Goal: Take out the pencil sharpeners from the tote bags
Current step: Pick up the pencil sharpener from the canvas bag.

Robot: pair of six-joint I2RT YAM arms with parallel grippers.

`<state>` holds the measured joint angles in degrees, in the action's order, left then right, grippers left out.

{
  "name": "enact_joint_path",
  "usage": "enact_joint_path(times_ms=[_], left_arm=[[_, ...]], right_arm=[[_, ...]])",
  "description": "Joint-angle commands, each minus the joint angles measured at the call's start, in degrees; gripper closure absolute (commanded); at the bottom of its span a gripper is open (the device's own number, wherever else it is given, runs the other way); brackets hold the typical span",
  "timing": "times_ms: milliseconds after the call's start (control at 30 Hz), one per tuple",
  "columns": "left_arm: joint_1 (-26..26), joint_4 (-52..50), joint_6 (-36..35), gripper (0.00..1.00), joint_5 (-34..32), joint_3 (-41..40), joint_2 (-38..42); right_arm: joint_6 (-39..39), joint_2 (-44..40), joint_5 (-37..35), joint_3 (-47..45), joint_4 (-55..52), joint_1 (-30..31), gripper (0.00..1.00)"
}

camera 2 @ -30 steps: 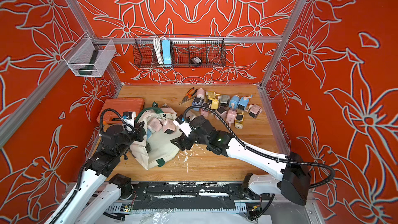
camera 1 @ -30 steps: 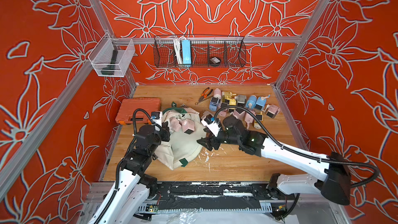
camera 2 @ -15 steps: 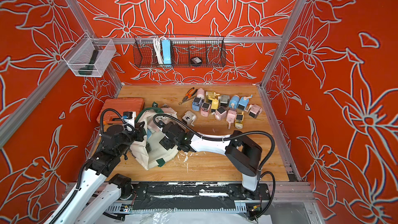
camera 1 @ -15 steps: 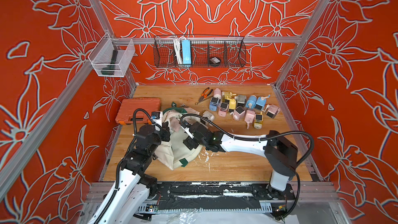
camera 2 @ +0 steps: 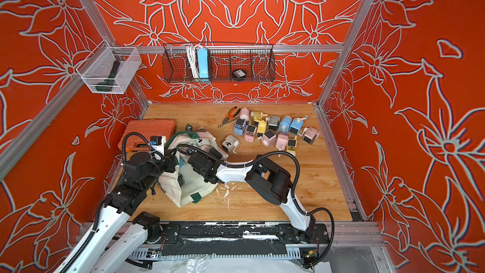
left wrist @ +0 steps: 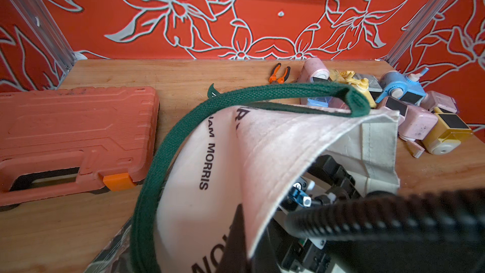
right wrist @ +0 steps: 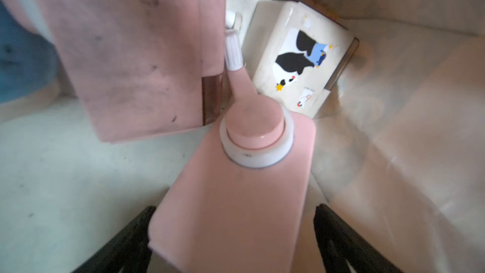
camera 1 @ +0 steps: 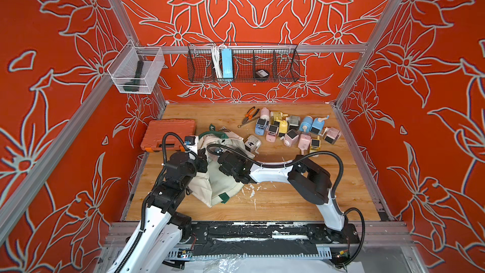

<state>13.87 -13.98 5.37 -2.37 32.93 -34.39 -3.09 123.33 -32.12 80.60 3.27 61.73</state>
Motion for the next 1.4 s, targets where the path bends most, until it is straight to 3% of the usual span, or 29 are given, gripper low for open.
enact_joint_path(times_ms=[0,133,333,633,1033,1233,1367], left_arm=[[-0.3,1.9,-0.1,1.0,0.1,-0.4,0.3],[-0.3,2.0,-0.1,1.0,0.1,-0.5,0.5],[-0.3,2.0,-0.1,1.0,0.3,-0.5,0.5],[-0.3,2.1,-0.1,1.0,0.3,-0.6,0.8],[-0.3,2.4,0.0,1.0,0.6,-0.8,1.3],[-0.3,2.4,0.0,1.0,0.8,-0.7,1.3],[-0.3,2.4,0.0,1.0,0.9,-0.8,1.6]], right_arm=[[-1.1,2.2,-5.6,1.6,3.6,0.0,0.09],[-2.1,3.3,-5.9,1.5,6.7,-0.1,0.16],[-4.0,0.6,-1.4,-2.2,10.9,-0.2,0.37],[-0.8,-10.2,5.6,-10.8,11.9,0.0,0.49],[9.4,-26.9,22.7,-20.4,2.6,0.7,0.55],[10.8,-34.9,32.7,-24.5,-0.9,1.2,0.57],[12.4,-41.1,35.7,-28.9,-1.7,1.3,0.57]])
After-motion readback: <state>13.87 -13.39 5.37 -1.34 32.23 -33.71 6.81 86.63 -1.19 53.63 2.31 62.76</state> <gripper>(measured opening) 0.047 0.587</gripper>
